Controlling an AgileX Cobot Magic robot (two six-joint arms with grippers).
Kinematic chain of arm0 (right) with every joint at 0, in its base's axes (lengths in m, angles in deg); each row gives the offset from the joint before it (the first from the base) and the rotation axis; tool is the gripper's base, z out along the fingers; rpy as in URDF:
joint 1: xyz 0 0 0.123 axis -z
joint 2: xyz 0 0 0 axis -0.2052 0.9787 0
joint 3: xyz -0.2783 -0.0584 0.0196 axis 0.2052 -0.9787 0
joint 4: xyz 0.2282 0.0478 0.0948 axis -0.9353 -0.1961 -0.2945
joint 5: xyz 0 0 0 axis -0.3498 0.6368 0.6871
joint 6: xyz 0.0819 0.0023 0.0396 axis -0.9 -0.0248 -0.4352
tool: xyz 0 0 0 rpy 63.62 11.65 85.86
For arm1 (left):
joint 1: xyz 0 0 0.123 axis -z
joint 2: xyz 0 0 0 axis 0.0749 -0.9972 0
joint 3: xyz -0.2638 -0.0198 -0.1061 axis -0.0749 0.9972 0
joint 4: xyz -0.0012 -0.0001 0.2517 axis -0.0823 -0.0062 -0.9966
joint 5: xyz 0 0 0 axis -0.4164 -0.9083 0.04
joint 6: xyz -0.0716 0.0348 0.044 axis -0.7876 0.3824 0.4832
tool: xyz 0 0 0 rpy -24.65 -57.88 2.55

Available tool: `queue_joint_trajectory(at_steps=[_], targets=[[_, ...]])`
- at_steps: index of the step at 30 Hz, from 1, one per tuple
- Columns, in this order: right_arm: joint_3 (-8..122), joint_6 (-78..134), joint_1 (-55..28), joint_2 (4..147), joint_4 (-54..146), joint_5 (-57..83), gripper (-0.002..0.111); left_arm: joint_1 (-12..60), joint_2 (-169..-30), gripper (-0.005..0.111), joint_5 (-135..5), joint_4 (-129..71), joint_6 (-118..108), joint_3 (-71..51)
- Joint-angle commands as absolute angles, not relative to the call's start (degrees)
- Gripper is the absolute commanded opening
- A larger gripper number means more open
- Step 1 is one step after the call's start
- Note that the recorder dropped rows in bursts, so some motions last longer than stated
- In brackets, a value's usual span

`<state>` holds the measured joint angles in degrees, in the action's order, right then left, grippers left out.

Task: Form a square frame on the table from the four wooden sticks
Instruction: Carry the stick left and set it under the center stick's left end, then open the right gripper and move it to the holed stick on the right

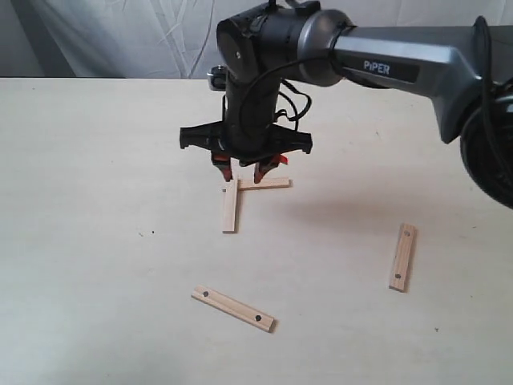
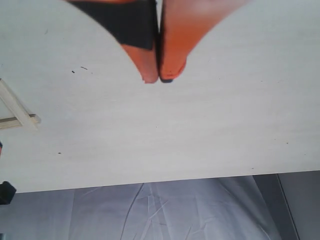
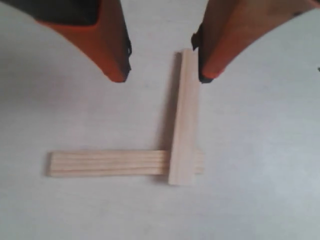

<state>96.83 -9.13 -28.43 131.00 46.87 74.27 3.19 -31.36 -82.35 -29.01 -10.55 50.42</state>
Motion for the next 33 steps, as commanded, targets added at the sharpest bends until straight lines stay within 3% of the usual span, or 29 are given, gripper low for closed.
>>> queue_joint_trajectory(at_steps=[1,8,17,21,33], targets=[[94.9,-6.59,-26.81,128.36,48.23,79.14,0.044,3.16,-31.01,0.0,-81.57,-28.62,-10.59,50.64],[81.24,-6.59,-23.17,121.12,48.38,75.98,0.044,3.16,-31.01,0.0,-81.57,-28.62,-10.59,50.64],[50.72,-7.79,-12.59,104.38,46.78,61.35,0.044,3.16,-31.01,0.0,-81.57,-28.62,-10.59,50.64],[42.03,-14.44,-11.49,101.93,47.27,54.41,0.044,3.16,-31.01,0.0,-81.57,-28.62,-10.59,50.64],[38.19,-23.57,-11.49,104.17,54.67,45.22,0.044,3.16,-31.01,0.0,-81.57,-28.62,-10.59,50.64]])
